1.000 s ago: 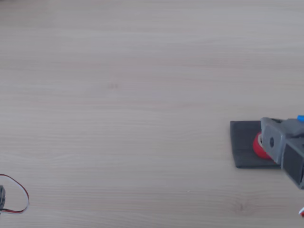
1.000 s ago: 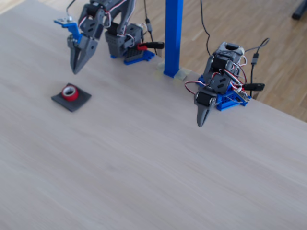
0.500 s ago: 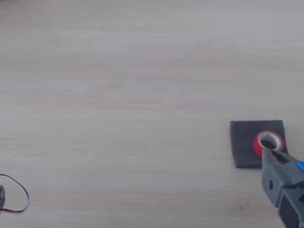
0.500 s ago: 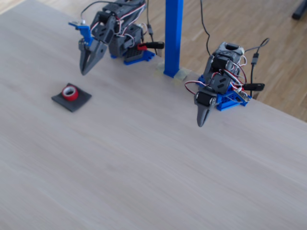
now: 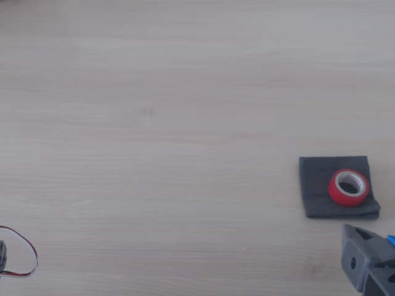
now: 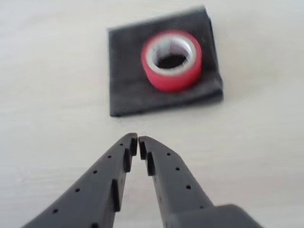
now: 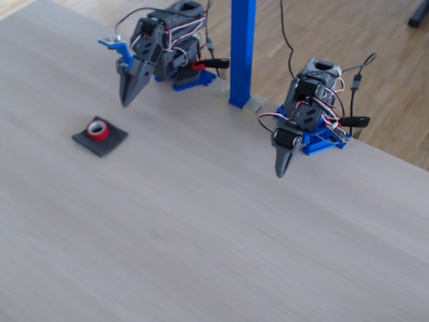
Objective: Grab the red tape and move it to the grey mat
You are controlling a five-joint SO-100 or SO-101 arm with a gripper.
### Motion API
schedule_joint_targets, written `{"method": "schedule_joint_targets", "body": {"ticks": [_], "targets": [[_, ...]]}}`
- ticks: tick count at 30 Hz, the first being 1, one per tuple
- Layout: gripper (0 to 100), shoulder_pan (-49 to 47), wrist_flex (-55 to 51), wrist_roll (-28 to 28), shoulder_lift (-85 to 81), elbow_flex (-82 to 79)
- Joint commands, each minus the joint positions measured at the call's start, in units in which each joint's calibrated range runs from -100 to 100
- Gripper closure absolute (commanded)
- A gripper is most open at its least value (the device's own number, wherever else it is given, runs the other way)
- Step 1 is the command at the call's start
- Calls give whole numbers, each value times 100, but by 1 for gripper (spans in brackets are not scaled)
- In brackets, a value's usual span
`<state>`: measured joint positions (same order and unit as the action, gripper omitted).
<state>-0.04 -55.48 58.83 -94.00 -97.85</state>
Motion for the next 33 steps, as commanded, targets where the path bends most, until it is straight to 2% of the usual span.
{"method": "schedule_joint_targets", "body": {"ticks": [1,11,33], "targets": [[98,76,-907,72,-359,-134],[98,148,-1933,130,-483,-134],[97,148,-1933,130,-458,-134]]}}
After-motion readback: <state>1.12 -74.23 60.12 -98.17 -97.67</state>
